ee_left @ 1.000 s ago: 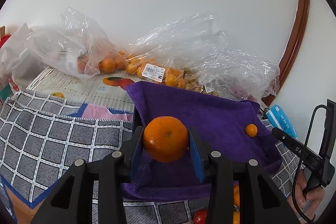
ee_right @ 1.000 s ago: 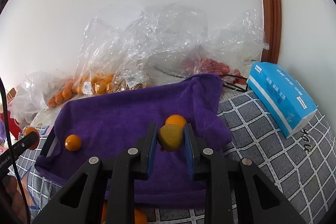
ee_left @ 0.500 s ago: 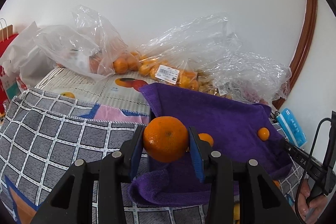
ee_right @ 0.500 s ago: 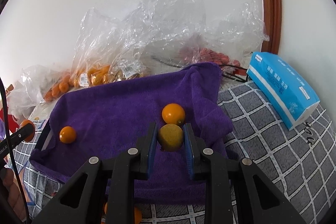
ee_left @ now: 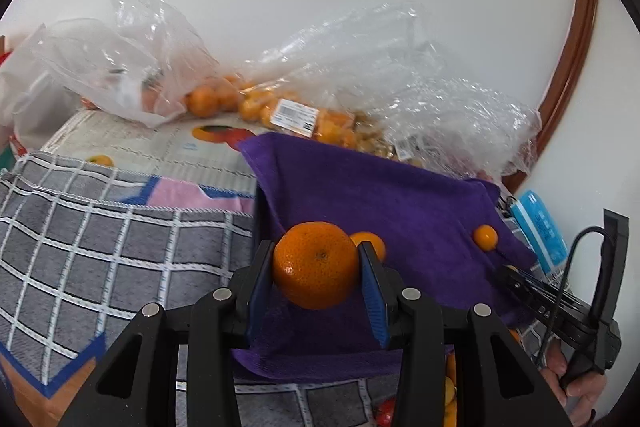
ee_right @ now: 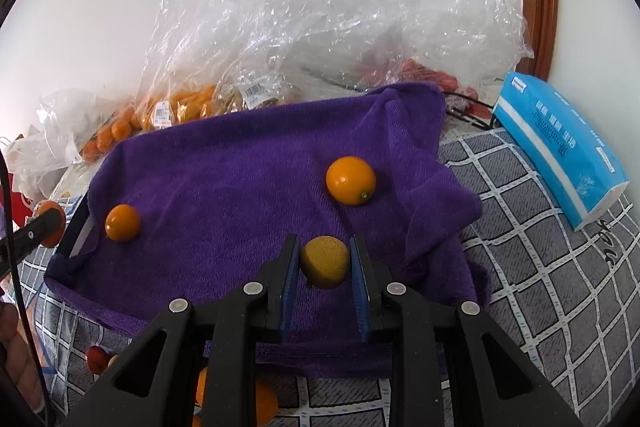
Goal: Organize fruits
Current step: 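Carry the large orange over the purple towel with the left tool while the right tool carries the citrus there, then open the right tool to drop the citrus on the towel while the left tool releases the orange, then withdraw both open tools back from the purple towel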
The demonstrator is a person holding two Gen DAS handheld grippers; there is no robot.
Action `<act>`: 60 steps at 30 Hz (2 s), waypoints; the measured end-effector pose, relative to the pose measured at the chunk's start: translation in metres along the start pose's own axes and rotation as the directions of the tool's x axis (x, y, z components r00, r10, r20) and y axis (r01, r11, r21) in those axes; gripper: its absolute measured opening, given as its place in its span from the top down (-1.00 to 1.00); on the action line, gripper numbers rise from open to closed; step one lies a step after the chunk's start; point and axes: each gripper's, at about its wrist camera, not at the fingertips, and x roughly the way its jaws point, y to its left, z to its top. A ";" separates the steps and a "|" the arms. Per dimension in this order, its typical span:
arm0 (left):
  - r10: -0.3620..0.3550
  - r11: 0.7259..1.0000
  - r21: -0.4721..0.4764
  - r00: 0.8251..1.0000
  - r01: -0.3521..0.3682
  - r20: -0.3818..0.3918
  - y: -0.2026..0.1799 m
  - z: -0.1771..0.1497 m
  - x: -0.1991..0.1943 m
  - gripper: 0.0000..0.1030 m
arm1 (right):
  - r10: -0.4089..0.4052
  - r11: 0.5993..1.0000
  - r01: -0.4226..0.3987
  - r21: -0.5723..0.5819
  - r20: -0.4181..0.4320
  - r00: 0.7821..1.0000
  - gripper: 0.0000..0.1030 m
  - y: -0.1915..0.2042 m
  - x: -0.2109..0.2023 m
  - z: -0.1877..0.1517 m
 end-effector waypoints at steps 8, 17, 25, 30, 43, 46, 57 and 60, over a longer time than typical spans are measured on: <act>-0.005 0.999 0.048 1.000 0.006 -0.020 -0.015 -0.008 0.007 0.24 | -0.020 1.000 0.020 0.018 -0.031 0.999 0.51 -0.003 0.008 -0.002; -0.007 0.999 0.046 0.999 0.009 -0.046 -0.015 -0.010 0.011 0.24 | -0.025 0.999 0.025 0.038 -0.008 1.000 0.22 -0.005 0.004 -0.002; 0.001 0.998 0.058 0.998 0.002 -0.061 -0.016 -0.010 0.015 0.23 | -0.052 0.997 0.051 0.050 0.015 0.999 0.14 -0.006 0.000 -0.002; 0.004 0.999 0.051 0.997 0.000 -0.075 -0.014 -0.010 0.018 0.23 | -0.059 0.997 0.057 0.049 0.055 0.997 0.14 -0.006 -0.007 -0.002; -0.001 0.998 0.064 0.998 0.005 -0.063 -0.020 -0.010 0.014 0.18 | -0.037 0.999 0.038 -0.003 0.086 0.996 0.14 0.008 -0.023 -0.002; -0.019 0.998 0.054 0.999 0.021 -0.035 -0.020 -0.007 0.005 0.03 | -0.003 1.000 0.004 -0.008 0.099 0.995 0.14 0.012 -0.030 -0.001; -0.037 0.999 0.019 0.999 0.036 0.031 -0.018 0.002 -0.021 -0.01 | 0.026 1.000 -0.027 0.000 0.096 0.995 0.10 0.024 -0.068 -0.011; -0.003 0.999 0.034 0.999 0.002 0.045 -0.019 0.008 -0.033 -0.01 | 0.029 1.000 -0.030 0.000 0.073 0.997 0.10 0.027 -0.074 -0.019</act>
